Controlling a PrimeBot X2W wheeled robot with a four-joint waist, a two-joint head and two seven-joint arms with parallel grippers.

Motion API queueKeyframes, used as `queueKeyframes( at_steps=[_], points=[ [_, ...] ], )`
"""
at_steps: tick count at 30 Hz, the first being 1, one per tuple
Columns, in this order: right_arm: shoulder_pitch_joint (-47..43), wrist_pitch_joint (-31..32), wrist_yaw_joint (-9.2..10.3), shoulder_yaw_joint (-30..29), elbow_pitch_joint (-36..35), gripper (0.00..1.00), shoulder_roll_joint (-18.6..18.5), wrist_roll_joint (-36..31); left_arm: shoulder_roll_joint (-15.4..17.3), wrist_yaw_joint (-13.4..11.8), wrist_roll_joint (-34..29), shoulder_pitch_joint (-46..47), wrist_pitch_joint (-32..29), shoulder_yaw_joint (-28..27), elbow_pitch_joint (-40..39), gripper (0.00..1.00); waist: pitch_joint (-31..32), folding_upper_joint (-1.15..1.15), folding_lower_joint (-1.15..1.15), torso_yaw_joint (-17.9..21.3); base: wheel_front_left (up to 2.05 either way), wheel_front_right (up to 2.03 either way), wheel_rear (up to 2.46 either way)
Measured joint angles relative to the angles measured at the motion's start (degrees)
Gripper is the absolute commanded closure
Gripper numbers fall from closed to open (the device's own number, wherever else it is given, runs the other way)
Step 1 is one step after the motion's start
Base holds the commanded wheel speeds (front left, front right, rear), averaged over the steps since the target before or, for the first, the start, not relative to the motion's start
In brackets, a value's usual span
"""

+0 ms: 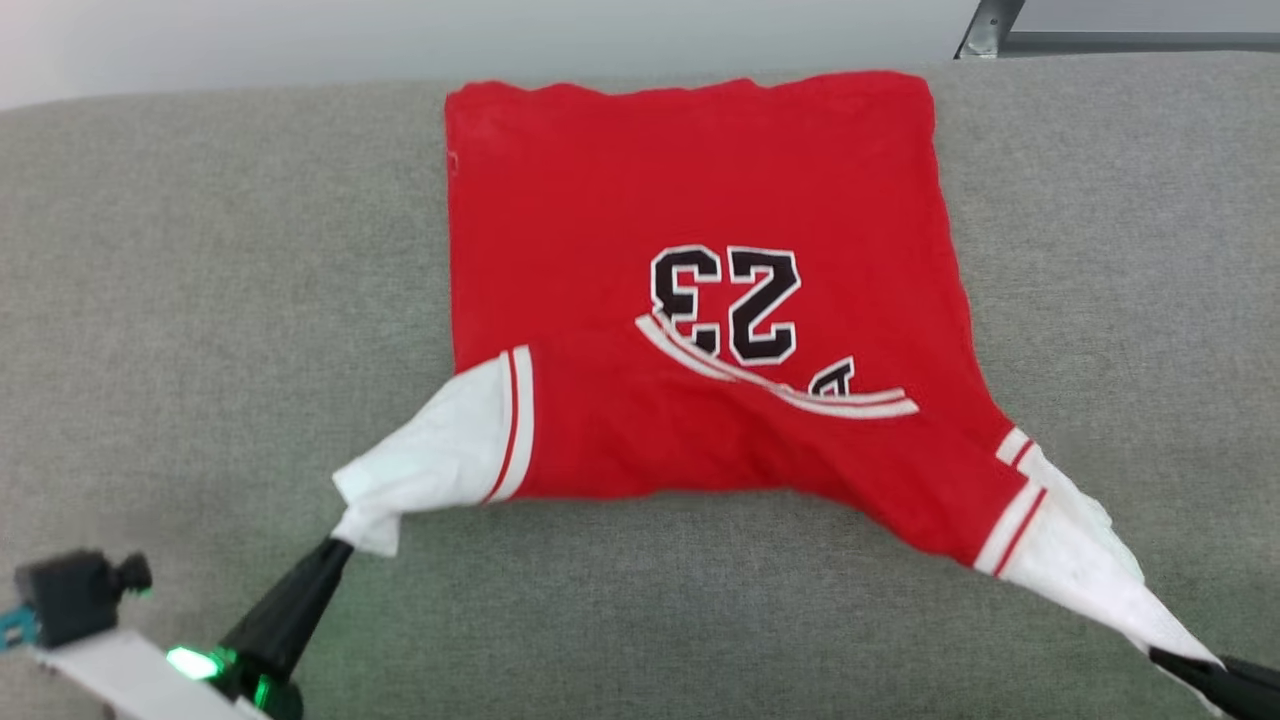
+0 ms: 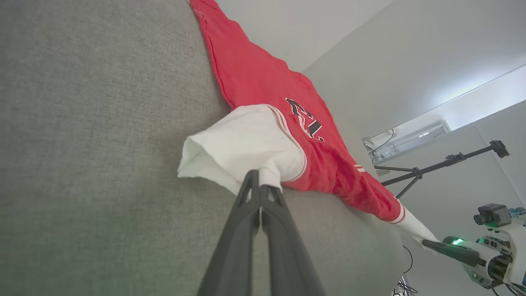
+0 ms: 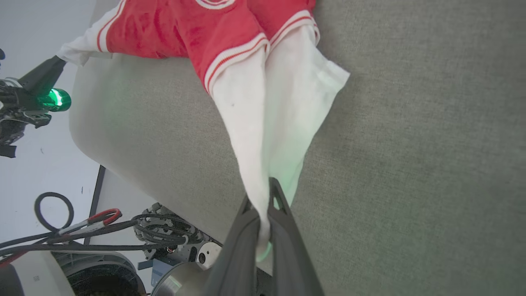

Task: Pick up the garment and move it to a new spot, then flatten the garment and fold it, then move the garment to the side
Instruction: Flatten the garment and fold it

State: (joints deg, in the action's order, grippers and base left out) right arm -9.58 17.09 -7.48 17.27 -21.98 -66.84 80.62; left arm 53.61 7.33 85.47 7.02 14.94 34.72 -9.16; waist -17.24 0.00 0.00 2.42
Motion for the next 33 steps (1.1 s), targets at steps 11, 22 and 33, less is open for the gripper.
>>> queueKeyframes(
  at_steps=[11,22,33],
  points=[
    [-13.6,-1.5,0.00,-6.0,-2.7,1.00,-2.6,1.6,3.5,-1.4,-0.8,-14.8,0.2,-6.0,-5.3,1.00,0.2,0.00,0.00,0.2,0.00,0.00,0.00],
    [-15.4,3.6,0.00,-8.2,-2.3,1.00,-2.4,-3.4,4.5,-7.6,-7.7,-12.4,-4.8,-2.7,-6.0,1.00,-0.2,0.00,0.00,0.2,0.00,0.00,0.00],
    [-3.8,15.6,0.00,-1.1,5.2,1.00,10.7,-17.5,-0.2,-11.9,-17.5,-2.8,-15.3,5.4,-2.3,1.00,-1.2,0.00,0.00,-0.8,0.00,0.00,0.00]
  ],
)
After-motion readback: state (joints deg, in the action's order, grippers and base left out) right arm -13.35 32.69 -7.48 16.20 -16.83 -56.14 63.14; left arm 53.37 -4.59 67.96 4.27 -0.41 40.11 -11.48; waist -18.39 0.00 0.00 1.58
